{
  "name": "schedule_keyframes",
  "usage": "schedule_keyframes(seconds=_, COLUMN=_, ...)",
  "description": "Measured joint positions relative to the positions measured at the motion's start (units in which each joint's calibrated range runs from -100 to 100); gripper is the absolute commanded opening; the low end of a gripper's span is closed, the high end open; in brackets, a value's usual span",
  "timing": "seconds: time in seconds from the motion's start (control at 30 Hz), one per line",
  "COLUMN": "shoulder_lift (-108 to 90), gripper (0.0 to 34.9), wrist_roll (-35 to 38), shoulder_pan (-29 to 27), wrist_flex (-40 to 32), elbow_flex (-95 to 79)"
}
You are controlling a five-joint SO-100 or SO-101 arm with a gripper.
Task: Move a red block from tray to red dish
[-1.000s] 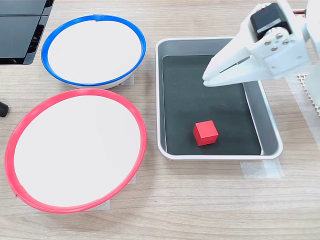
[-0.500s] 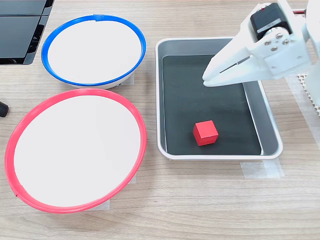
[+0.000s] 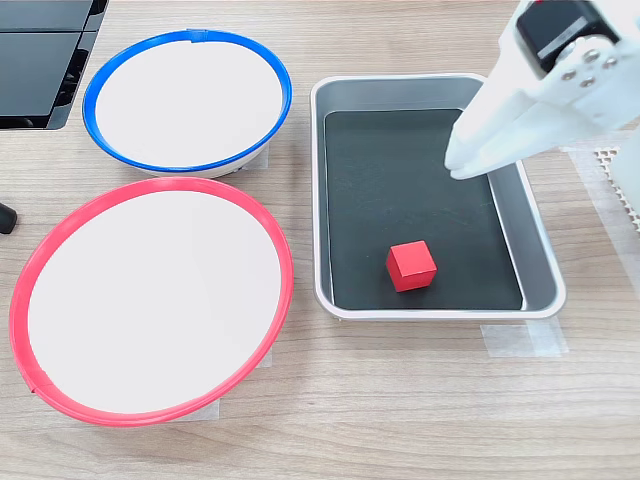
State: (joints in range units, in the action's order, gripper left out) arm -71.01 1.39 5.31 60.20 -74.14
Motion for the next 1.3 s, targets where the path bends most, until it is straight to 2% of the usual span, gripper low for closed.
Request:
schedule_keyframes(seconds=0.1, shoulder_lift=11.3, gripper=19.9, wrist_roll=0.6, shoulder_pan=0.9, wrist_flex=3.0, elbow_flex=7.9)
schedule_keyframes(seconds=0.2, shoulder_lift=24.1, gripper=25.0, wrist_roll=1.8, shoulder_pan=2.9, wrist_flex=4.2, elbow_flex=15.1)
schedule_keyframes(seconds=0.3, shoulder_lift=34.4, gripper=24.0, wrist_roll=3.7, shoulder_pan=6.0, wrist_flex=4.2, elbow_flex=19.9)
schedule_keyframes(seconds=0.5, shoulder_lift=47.8, gripper=22.8, wrist_roll=7.1, shoulder_pan=8.2, wrist_flex=4.6, elbow_flex=24.3)
schedule_keyframes(seconds=0.87, shoulder_lift=59.2, gripper=23.3, wrist_roll=8.4, shoulder_pan=7.1, wrist_flex=1.9, elbow_flex=29.6)
schedule_keyframes(seconds=1.0, shoulder_lift=61.1, gripper=20.2, wrist_roll=8.4, shoulder_pan=7.1, wrist_flex=1.5, elbow_flex=31.3)
schedule_keyframes(seconds=1.17, shoulder_lift=62.4, gripper=14.2, wrist_roll=8.8, shoulder_pan=7.1, wrist_flex=1.4, elbow_flex=31.7)
schedule_keyframes(seconds=1.2, shoulder_lift=62.6, gripper=11.2, wrist_roll=9.0, shoulder_pan=7.1, wrist_flex=1.1, elbow_flex=31.6)
schedule_keyframes(seconds=1.27, shoulder_lift=62.6, gripper=3.0, wrist_roll=9.1, shoulder_pan=7.1, wrist_flex=0.7, elbow_flex=31.4)
schedule_keyframes(seconds=1.3, shoulder_lift=62.6, gripper=0.3, wrist_roll=9.1, shoulder_pan=7.3, wrist_flex=0.5, elbow_flex=31.3)
